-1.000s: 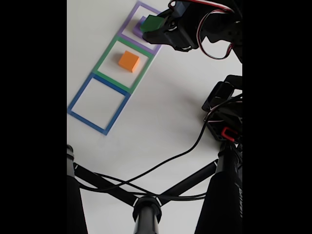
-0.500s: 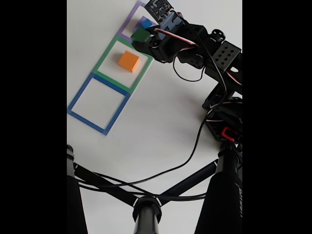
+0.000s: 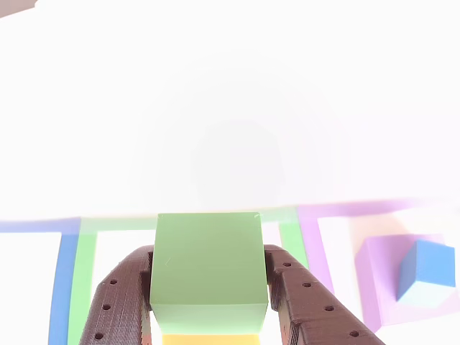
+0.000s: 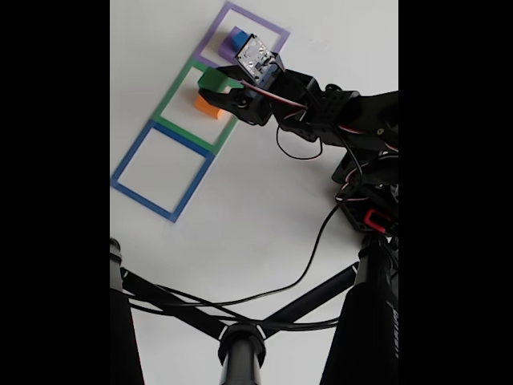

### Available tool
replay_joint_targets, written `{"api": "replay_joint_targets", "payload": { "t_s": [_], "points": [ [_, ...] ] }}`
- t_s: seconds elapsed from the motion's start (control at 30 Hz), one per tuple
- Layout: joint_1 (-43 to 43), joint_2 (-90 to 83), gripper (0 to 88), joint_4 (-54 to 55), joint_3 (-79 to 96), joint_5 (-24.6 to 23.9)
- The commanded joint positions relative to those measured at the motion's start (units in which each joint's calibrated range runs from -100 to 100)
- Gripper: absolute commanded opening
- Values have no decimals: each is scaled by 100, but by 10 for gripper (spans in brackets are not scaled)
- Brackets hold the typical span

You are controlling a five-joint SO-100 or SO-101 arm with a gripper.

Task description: Tower of hanoi

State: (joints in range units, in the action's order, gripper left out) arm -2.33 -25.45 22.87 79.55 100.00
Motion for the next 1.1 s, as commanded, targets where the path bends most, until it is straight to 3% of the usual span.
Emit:
{"api": "replay_joint_targets", "payload": {
  "t_s": [0.0, 0.43, 1.07],
  "points": [
    [109, 644, 94, 1016, -18, 0],
    [128, 2210, 94, 3033, 209, 0],
    [128, 3438, 92, 3923, -282, 0]
  ]
}}
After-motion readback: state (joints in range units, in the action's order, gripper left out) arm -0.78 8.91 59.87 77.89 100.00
